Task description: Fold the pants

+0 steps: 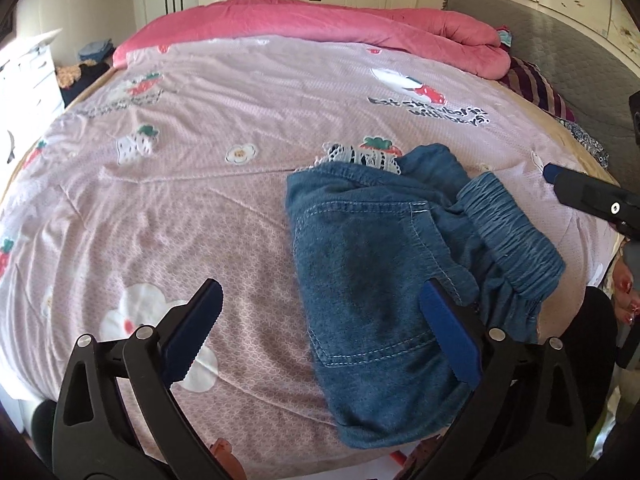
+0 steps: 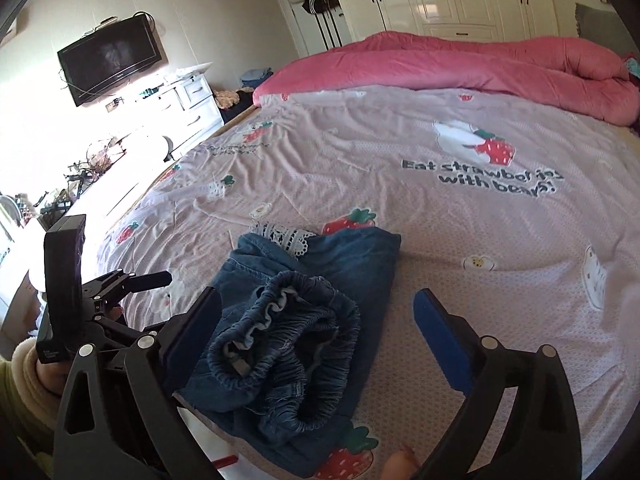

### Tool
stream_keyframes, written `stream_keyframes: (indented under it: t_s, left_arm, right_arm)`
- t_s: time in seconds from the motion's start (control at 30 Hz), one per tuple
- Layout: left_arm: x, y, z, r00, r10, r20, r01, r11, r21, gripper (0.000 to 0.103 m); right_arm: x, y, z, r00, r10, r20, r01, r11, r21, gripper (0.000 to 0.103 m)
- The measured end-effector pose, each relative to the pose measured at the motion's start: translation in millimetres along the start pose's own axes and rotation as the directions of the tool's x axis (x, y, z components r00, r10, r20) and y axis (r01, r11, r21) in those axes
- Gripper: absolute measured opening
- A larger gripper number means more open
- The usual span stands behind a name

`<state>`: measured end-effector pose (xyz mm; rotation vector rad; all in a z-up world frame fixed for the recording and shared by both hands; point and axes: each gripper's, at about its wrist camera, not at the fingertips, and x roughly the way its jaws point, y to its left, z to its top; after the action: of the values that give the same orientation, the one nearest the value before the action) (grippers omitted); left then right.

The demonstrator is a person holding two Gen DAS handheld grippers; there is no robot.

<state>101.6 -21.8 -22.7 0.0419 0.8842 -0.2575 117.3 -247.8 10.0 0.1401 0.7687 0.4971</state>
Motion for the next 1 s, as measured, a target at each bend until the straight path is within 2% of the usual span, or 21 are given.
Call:
stream_keyframes:
  t_s: [0.57,1.0]
  left_arm:
    - [21,2,-5,0.999,-0.011,-0.039,0.011,1.000,0.000,0.093]
    - [28,3,-8,0.999,-0.025,-0.049,0.025,1.000,-0.012,0.093]
  right_arm:
    - [49,-12,-1,0.995,0.012,-0.100,-0.010,1.000,0.021,0.098]
    - [77,-20,-8,0.983,0.090,-0.163,-0.078,0.994,0.081,0.098]
